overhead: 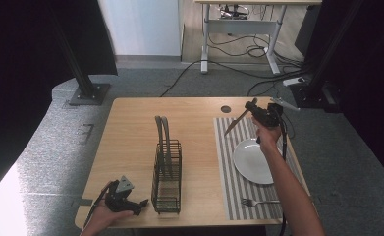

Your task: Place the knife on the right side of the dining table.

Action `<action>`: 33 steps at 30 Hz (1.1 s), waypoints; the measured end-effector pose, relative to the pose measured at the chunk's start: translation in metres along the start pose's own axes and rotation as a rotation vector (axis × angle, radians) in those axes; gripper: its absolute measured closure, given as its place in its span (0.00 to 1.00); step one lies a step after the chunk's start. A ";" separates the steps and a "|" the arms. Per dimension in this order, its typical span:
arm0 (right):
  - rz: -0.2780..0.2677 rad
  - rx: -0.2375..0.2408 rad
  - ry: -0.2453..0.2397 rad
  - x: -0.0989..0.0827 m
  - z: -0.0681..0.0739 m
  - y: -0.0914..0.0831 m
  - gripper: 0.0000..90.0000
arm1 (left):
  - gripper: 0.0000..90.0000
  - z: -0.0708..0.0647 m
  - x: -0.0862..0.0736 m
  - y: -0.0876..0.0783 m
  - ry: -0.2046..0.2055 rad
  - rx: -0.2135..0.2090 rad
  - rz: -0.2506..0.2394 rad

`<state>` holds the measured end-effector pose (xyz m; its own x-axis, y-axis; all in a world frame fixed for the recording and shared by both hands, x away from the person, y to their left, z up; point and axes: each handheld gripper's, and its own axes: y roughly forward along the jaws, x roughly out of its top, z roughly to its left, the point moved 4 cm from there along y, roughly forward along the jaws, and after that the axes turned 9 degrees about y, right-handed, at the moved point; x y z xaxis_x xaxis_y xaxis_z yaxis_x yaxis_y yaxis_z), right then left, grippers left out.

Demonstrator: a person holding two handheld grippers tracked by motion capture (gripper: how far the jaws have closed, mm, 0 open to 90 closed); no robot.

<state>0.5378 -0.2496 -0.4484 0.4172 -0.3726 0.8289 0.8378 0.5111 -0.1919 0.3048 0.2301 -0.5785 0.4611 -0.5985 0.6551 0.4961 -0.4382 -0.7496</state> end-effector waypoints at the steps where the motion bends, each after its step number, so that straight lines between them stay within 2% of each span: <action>1: -0.004 -0.007 0.002 0.002 -0.003 0.001 0.92 | 0.00 0.000 0.000 0.000 0.000 0.000 0.000; 8: -0.035 -0.010 0.036 0.005 -0.012 0.005 0.92 | 0.00 0.000 0.000 0.000 0.001 0.000 0.001; 17: -0.030 -0.021 0.041 0.001 -0.017 0.007 0.92 | 0.00 0.000 0.000 0.000 0.000 0.001 0.001; 23: -0.034 -0.022 0.073 0.000 -0.023 0.004 0.92 | 0.00 0.000 0.000 0.000 0.000 0.001 0.001; 33: -0.046 -0.028 0.098 0.001 -0.030 0.002 0.92 | 0.00 0.000 0.001 0.000 0.000 0.001 0.001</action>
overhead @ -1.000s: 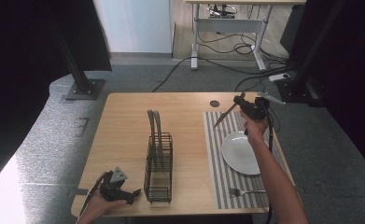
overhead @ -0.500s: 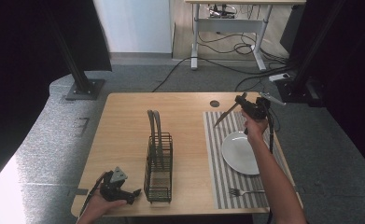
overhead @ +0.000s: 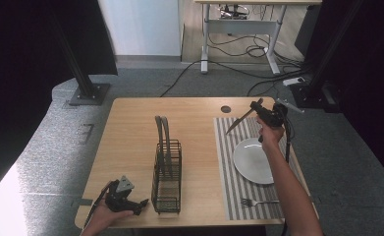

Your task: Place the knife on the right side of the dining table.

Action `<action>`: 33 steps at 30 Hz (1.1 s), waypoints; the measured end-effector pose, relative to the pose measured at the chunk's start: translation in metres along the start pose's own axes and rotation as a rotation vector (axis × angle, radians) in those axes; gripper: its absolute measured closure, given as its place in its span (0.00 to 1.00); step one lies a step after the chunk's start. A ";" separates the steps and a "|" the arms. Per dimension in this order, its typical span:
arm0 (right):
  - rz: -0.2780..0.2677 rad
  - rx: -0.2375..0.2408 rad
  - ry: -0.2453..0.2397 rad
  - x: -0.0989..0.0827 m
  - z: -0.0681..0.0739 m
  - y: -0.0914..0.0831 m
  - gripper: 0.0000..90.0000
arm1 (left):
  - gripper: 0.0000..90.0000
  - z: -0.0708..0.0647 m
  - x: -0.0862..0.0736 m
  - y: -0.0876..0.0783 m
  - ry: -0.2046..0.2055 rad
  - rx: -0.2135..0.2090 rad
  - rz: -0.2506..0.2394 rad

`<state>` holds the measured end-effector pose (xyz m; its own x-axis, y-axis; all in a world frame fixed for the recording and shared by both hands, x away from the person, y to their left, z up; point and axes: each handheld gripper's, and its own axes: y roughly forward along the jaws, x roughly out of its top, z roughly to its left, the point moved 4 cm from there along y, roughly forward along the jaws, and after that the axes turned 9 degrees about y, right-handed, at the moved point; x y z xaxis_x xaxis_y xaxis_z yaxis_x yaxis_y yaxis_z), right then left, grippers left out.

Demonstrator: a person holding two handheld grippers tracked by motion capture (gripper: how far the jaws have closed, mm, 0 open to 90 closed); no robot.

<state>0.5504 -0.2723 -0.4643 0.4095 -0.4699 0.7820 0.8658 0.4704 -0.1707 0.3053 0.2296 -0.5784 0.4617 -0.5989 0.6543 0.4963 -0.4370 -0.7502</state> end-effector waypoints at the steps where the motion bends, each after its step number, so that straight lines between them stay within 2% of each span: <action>1: 0.000 -0.001 0.005 0.000 -0.001 0.000 0.92 | 0.00 0.000 0.000 0.000 0.000 0.000 0.000; 5: -0.003 0.004 0.028 0.000 -0.003 -0.002 0.92 | 0.00 0.000 0.000 0.000 0.000 0.000 0.000; 9: -0.017 0.031 0.048 0.001 0.000 -0.001 0.92 | 0.00 0.000 0.000 0.000 0.000 0.000 0.000; 13: 0.004 0.018 0.041 -0.004 0.000 0.003 0.92 | 0.00 0.000 0.000 0.000 0.000 0.000 0.000; 17: -0.003 0.014 0.052 -0.003 -0.003 0.004 0.92 | 0.00 0.000 0.000 0.000 0.000 0.000 0.000; 20: 0.003 -0.013 0.058 -0.003 -0.007 0.003 0.91 | 0.00 0.000 0.000 0.000 0.000 0.000 -0.001; 24: 0.018 -0.062 0.029 -0.002 -0.013 0.000 0.89 | 0.00 0.000 0.000 0.000 0.001 -0.001 -0.001; 33: 0.040 -0.105 -0.008 -0.002 -0.022 -0.003 0.86 | 0.00 0.000 0.001 0.001 0.000 0.000 -0.001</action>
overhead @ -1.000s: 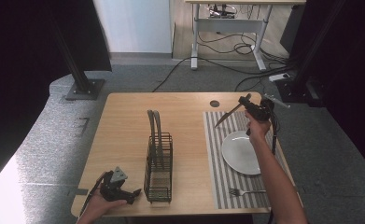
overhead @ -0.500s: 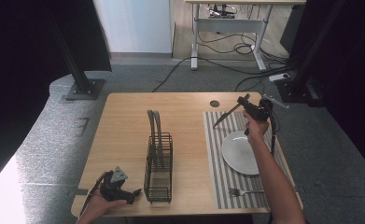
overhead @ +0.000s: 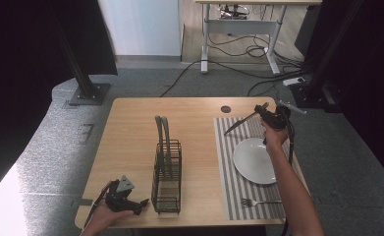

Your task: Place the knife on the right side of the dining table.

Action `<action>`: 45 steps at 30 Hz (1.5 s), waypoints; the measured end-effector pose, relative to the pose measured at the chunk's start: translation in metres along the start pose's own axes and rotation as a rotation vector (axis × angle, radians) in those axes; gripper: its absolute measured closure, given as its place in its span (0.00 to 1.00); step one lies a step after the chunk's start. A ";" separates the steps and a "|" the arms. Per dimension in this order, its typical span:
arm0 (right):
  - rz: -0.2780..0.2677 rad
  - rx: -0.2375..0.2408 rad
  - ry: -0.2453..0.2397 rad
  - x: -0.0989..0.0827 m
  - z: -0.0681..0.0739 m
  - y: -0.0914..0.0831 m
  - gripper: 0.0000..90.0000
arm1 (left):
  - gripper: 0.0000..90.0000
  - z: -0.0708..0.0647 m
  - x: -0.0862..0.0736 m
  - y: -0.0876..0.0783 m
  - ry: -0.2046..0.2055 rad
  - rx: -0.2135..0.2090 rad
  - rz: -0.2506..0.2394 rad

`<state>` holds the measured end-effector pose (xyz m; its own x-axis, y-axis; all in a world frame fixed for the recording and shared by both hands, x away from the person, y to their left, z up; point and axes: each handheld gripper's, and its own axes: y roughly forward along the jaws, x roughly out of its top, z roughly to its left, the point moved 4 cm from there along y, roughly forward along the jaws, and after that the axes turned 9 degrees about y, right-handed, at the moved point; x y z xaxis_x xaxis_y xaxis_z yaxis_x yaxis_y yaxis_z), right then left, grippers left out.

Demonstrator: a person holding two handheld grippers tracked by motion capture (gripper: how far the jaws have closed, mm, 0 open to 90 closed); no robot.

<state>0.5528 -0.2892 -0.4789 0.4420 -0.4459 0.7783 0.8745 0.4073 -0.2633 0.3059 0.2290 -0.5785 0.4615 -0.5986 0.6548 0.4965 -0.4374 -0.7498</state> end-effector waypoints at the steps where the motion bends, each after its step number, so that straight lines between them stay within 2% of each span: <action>1: -0.005 -0.002 -0.002 -0.001 -0.002 -0.001 0.86 | 0.00 0.000 0.000 0.000 0.000 0.000 0.000; 6: -0.001 -0.023 0.009 -0.005 -0.014 -0.004 0.83 | 0.00 0.000 0.000 0.000 -0.001 0.000 0.000; 10: 0.023 -0.048 0.016 -0.008 -0.025 -0.007 0.81 | 0.00 0.000 0.001 0.000 -0.001 -0.001 0.000; 19: 0.032 -0.067 0.044 -0.015 -0.041 -0.008 0.77 | 0.00 0.000 0.001 0.001 -0.003 0.002 0.001; 32: 0.073 -0.118 0.061 -0.020 -0.053 -0.006 0.71 | 0.00 0.000 0.001 0.001 -0.003 0.002 0.002; 36: 0.093 -0.132 0.041 -0.022 -0.056 -0.005 0.68 | 0.00 0.000 0.001 0.001 -0.003 0.002 0.001; 45: 0.131 -0.162 0.091 -0.026 -0.065 -0.004 0.65 | 0.00 0.000 0.001 0.001 -0.003 0.002 0.001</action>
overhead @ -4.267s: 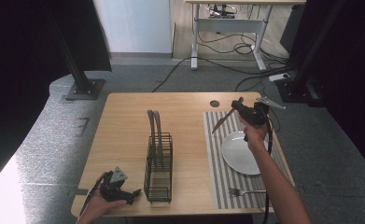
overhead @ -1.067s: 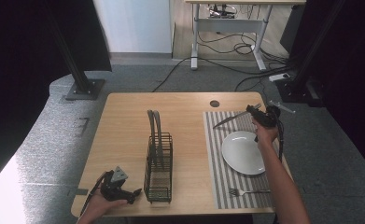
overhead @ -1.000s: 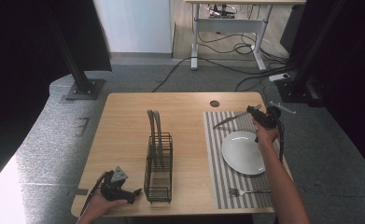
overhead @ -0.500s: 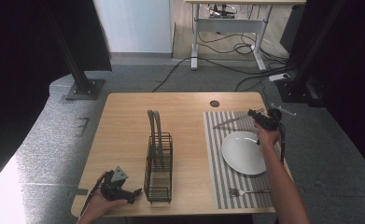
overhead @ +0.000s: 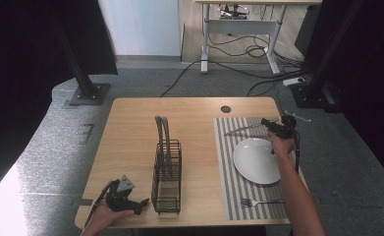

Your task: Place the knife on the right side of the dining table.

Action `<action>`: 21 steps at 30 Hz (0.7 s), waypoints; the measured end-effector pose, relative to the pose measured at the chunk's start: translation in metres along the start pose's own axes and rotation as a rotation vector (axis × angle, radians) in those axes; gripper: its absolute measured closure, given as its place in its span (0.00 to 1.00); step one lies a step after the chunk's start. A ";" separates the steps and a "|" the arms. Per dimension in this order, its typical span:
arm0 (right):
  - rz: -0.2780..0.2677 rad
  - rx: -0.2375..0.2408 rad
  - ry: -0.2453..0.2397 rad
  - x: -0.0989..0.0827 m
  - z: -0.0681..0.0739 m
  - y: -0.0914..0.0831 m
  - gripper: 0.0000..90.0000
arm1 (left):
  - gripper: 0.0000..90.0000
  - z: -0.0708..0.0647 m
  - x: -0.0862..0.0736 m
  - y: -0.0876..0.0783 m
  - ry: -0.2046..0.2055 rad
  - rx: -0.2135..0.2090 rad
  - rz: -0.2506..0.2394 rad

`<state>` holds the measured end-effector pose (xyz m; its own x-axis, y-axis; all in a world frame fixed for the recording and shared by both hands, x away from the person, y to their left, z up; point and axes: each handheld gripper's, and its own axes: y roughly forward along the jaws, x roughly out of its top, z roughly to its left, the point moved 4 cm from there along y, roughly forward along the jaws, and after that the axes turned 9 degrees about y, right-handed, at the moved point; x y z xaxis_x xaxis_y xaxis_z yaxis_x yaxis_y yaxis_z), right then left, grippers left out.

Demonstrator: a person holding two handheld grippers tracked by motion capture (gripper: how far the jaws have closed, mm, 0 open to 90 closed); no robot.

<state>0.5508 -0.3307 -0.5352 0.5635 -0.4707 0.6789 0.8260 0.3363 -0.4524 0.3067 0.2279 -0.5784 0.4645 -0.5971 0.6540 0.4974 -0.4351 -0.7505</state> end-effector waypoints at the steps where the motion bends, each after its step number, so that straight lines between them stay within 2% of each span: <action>1: 0.004 -0.004 0.008 0.000 -0.002 0.001 0.65 | 0.00 0.000 0.000 0.000 0.000 0.000 0.000; 21: 0.074 -0.058 0.084 -0.009 -0.018 0.010 0.56 | 0.00 0.000 0.000 0.000 0.000 0.000 0.000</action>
<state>0.5547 -0.3379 -0.5562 0.6202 -0.5142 0.5924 0.7802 0.3260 -0.5338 0.3067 0.2279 -0.5784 0.4645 -0.5971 0.6540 0.4972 -0.4352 -0.7506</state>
